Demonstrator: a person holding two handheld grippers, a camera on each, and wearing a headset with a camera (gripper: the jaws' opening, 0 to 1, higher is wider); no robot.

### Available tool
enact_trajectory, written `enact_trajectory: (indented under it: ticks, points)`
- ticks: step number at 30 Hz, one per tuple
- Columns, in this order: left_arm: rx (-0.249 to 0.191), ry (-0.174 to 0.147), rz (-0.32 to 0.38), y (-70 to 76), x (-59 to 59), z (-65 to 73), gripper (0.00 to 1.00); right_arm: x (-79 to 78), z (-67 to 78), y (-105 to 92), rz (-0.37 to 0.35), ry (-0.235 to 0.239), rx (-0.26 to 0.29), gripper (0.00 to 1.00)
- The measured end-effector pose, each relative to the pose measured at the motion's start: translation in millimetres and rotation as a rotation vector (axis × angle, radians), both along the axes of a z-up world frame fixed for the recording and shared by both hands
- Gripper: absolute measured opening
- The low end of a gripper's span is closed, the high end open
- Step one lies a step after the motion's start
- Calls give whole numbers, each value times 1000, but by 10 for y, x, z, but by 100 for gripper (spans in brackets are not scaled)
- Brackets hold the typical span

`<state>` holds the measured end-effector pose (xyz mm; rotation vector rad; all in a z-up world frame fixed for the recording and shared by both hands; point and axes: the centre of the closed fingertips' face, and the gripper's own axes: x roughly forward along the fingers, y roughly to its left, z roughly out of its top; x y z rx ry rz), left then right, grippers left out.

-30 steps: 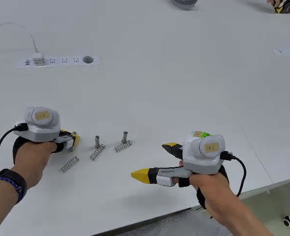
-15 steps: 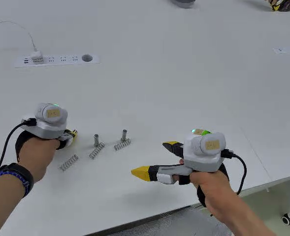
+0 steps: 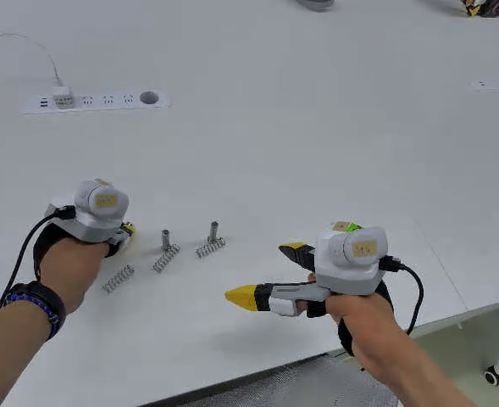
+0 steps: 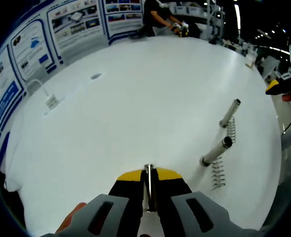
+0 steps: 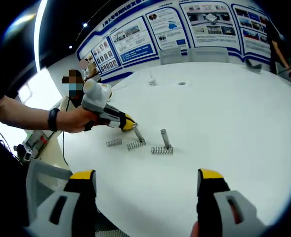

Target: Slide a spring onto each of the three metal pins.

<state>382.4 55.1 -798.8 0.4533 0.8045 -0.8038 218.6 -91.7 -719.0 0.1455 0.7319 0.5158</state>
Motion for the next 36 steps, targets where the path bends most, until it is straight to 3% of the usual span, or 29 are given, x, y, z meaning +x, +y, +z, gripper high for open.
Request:
enact_trajectory:
  ticks: [5, 12, 16, 20, 36]
  points:
    - [-5, -12, 9, 10, -8, 9, 8, 3, 2, 7, -5, 2, 5, 86]
    - [-15, 31, 35, 69, -47, 7, 7, 7, 4, -3, -15, 4, 12, 86]
    - [-69, 56, 73, 122, -68, 35, 7, 9, 3, -5, -14, 7, 11, 85]
    - [-94, 69, 97, 181, -65, 60, 7, 17, 8, -4, -17, 5, 12, 85]
    - [-130, 70, 133, 331, -133, 227, 7, 9, 6, 10, -16, 4, 14, 85]
